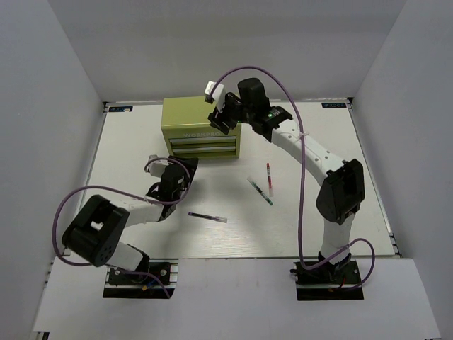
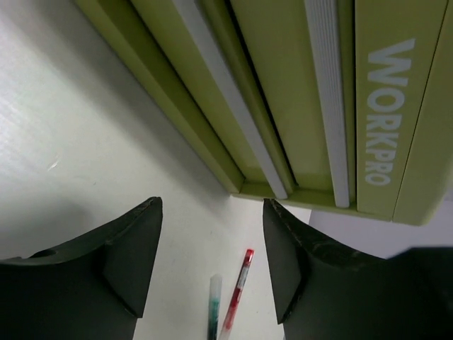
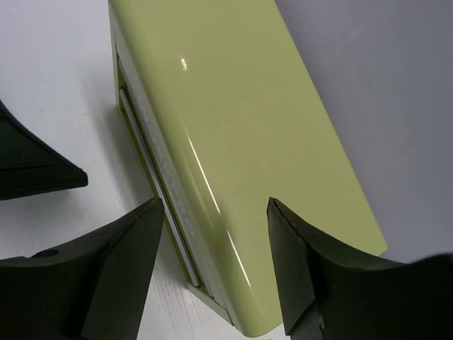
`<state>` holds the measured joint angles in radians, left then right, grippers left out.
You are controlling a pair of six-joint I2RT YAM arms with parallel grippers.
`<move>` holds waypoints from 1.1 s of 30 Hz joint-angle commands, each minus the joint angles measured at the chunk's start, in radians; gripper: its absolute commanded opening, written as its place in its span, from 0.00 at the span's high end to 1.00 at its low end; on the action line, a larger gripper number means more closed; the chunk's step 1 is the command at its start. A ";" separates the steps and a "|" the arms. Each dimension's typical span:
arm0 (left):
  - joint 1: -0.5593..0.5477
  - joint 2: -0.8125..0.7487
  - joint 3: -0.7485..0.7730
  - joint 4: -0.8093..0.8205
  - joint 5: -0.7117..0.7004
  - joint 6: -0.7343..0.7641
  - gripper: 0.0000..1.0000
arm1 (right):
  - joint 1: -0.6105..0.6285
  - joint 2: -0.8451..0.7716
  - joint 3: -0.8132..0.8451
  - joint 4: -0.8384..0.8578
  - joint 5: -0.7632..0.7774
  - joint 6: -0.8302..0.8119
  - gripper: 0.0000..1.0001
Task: Sort the stationery into containers
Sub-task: Open the drawer in the storage box.
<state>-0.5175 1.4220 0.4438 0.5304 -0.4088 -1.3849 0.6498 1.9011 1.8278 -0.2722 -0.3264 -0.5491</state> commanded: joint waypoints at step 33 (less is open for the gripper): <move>0.116 0.460 0.191 0.522 0.045 -0.016 0.49 | -0.030 0.122 0.130 -0.062 -0.068 -0.066 0.30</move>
<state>-0.4076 1.8778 0.6163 0.9928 -0.3439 -1.3998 0.6273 2.0209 1.9095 -0.3489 -0.3771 -0.6060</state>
